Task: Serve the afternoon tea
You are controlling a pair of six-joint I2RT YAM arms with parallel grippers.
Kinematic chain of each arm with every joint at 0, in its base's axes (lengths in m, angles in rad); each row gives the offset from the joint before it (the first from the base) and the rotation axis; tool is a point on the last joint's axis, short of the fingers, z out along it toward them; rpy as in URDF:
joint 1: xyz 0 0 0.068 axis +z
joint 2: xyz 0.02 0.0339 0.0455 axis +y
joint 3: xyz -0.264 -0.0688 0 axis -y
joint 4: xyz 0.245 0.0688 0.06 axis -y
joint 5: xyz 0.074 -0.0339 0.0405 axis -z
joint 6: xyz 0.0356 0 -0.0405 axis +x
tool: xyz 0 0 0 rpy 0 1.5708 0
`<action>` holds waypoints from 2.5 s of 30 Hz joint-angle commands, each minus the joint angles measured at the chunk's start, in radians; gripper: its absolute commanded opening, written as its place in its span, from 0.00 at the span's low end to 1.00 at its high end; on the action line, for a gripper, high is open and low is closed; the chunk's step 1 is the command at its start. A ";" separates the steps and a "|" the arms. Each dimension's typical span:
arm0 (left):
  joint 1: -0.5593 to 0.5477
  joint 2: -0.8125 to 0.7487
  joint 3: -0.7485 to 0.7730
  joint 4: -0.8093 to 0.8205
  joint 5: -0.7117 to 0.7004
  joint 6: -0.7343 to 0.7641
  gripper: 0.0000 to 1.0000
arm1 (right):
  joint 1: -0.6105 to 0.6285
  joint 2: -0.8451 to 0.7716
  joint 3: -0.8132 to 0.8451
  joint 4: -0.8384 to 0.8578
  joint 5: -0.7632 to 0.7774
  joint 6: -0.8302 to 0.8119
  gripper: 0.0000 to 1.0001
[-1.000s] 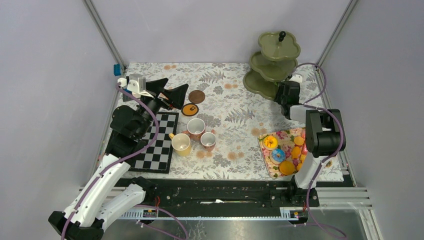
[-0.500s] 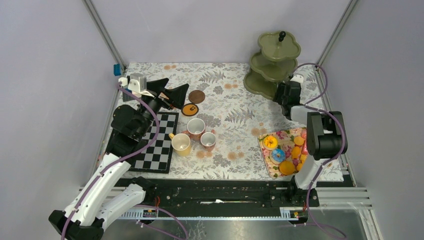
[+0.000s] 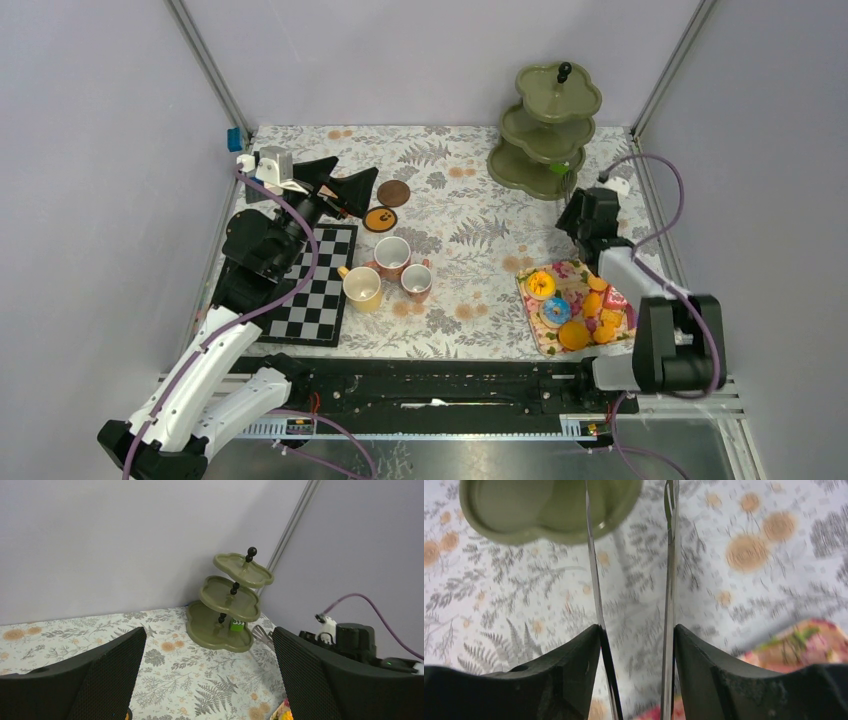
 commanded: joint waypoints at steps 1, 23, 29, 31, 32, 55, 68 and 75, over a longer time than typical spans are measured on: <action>-0.003 -0.008 0.011 0.057 0.016 -0.014 0.99 | -0.003 -0.198 -0.088 -0.144 -0.023 0.086 0.61; -0.117 0.001 -0.019 0.074 -0.054 0.012 0.99 | -0.001 -0.706 0.038 -1.012 0.136 0.461 0.57; -0.209 0.050 -0.031 0.072 -0.103 0.038 0.99 | -0.002 -0.694 0.131 -1.162 0.221 0.504 0.59; -0.237 0.064 -0.035 0.069 -0.124 0.049 0.99 | -0.004 -0.681 0.144 -1.186 0.226 0.517 0.59; -0.252 0.067 -0.035 0.067 -0.134 0.055 0.99 | -0.004 -0.673 0.153 -1.199 0.227 0.522 0.59; -0.514 0.095 -0.059 0.062 -0.367 0.204 0.99 | -0.003 -0.556 0.148 -1.199 0.263 0.535 0.63; -0.518 0.102 -0.057 0.061 -0.381 0.222 0.99 | -0.003 -0.470 0.086 -1.076 0.234 0.549 0.60; -0.518 0.104 -0.056 0.062 -0.391 0.231 0.99 | -0.004 -0.463 0.069 -1.064 0.240 0.553 0.51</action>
